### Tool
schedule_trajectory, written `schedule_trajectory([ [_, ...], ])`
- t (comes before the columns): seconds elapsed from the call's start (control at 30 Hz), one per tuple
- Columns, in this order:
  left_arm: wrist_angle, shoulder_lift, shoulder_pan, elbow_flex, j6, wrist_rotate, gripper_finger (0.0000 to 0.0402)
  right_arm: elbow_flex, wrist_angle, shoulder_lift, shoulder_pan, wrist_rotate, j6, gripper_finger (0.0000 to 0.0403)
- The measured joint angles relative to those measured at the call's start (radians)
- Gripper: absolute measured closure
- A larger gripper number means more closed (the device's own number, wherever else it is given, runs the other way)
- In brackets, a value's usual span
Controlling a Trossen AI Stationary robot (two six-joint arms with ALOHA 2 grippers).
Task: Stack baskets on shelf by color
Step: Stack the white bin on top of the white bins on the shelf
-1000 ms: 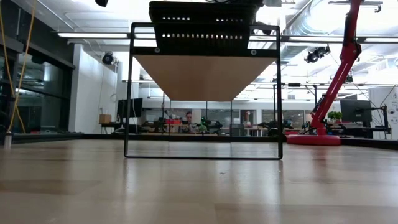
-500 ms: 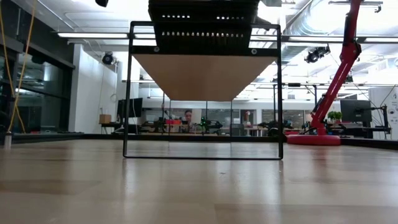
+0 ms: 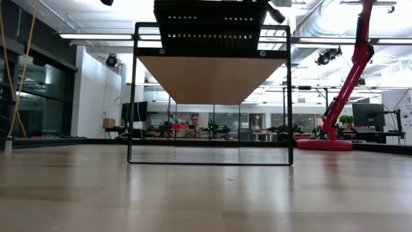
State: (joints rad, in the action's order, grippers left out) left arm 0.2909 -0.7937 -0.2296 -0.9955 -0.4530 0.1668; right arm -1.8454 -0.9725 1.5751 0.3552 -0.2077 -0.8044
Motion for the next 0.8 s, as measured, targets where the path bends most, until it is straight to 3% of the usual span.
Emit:
schedule_trajectory([
  [0.2, 0.0, 0.0, 0.0, 0.0, 0.0, 0.009, 0.0259, 0.001, -0.034, 0.016, 0.055, -0.021, -0.023, 0.0403],
  [0.53, 0.0, 0.0, 0.0, 0.0, -0.012, 0.009, 0.0259, 0.001, 0.114, 0.017, 0.092, 0.026, -0.026, 0.0403],
  [0.8, -0.001, 0.0, 0.0, 0.0, -0.016, 0.013, 0.0259, 0.001, 0.041, 0.039, 0.092, 0.022, -0.027, 0.0403],
])
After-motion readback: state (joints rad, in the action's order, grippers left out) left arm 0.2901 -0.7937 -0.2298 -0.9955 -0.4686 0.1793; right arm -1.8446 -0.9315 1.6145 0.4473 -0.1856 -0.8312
